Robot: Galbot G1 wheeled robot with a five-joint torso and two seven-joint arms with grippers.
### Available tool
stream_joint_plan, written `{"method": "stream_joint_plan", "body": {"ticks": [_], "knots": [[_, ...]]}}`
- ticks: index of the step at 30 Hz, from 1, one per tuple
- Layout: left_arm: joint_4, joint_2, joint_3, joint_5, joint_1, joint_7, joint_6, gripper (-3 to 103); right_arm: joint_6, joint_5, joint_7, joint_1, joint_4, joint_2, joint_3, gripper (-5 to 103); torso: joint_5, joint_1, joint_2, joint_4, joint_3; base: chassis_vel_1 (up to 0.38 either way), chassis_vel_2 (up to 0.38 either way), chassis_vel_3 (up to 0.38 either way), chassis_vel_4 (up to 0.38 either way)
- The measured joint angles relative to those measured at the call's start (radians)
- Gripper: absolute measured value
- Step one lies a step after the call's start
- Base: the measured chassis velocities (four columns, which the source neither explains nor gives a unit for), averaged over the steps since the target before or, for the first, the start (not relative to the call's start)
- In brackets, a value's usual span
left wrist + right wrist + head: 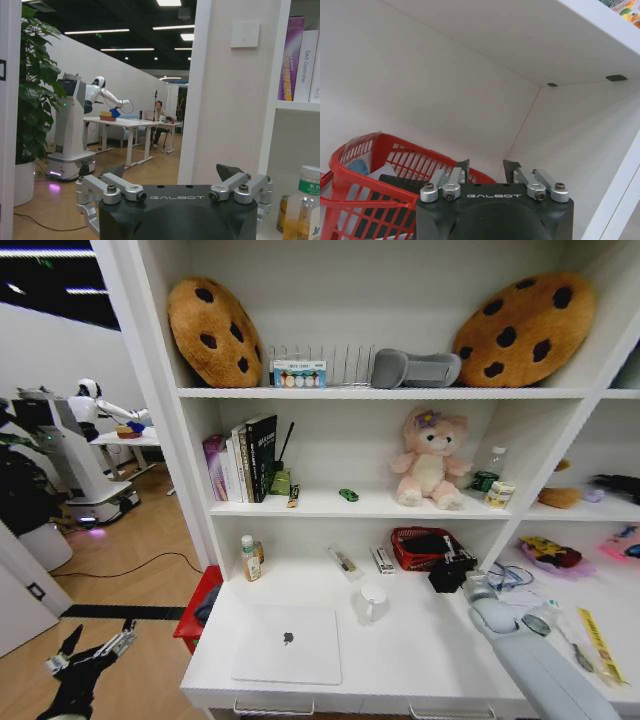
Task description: Organize the objects on the table.
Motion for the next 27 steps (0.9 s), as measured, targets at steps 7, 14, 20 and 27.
{"method": "stream_joint_plan", "body": {"ticks": [7, 14, 20, 27], "knots": [[0.000, 0.000, 0.000, 0.000, 0.000, 0.000, 0.000, 100, -0.011, 0.029, 0.008, -0.038, 0.057, -0.009, 0.025, 61, 0.0001, 0.000, 0.000, 0.0000, 0.000, 0.000, 0.000, 0.000, 0.000], [0.000, 0.000, 0.000, 0.000, 0.000, 0.000, 0.000, 100, -0.041, 0.098, 0.027, -0.201, 0.244, -0.015, 0.085, 94, -0.0001, 0.000, 0.000, 0.0001, 0.000, 0.000, 0.000, 0.000, 0.000], [0.000, 0.000, 0.000, 0.000, 0.000, 0.000, 0.000, 100, -0.062, 0.106, 0.056, -0.394, 0.450, 0.022, 0.175, 100, 0.0000, 0.000, 0.000, 0.0000, 0.000, 0.000, 0.000, 0.000, 0.000], [0.000, 0.000, 0.000, 0.000, 0.000, 0.000, 0.000, 100, -0.037, 0.134, 0.048, -0.584, 0.606, 0.070, 0.299, 100, -0.0001, 0.000, 0.000, 0.0001, 0.000, 0.000, 0.000, 0.000, 0.000]]}}
